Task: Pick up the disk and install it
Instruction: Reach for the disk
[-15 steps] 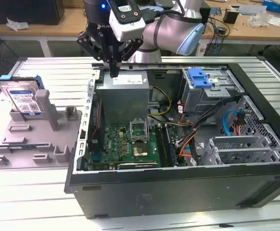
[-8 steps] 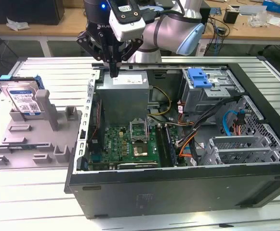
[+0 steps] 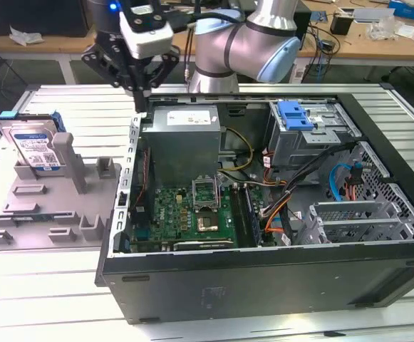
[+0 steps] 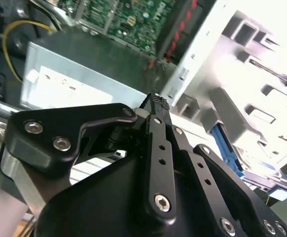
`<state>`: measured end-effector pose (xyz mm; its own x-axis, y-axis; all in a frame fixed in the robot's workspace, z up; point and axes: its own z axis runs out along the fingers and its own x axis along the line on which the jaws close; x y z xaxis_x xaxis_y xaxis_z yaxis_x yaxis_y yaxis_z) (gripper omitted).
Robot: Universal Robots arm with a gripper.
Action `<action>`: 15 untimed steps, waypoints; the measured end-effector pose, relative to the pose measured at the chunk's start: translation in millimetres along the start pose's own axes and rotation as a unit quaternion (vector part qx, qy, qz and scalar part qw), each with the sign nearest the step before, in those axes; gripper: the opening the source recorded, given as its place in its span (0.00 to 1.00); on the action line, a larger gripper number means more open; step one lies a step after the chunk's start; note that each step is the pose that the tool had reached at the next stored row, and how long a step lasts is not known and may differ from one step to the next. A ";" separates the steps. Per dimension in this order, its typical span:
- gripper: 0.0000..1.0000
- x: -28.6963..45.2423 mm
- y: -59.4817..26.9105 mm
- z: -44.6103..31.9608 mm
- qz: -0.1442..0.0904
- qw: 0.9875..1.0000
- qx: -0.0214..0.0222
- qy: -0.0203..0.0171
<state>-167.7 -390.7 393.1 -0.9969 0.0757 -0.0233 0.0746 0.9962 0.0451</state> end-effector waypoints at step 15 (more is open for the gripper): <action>0.11 68.9 23.2 -0.4 0.000 1.000 0.000 0.000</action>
<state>-234.7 -362.4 393.0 -0.9968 0.0759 -0.0233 0.0747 0.9962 0.0451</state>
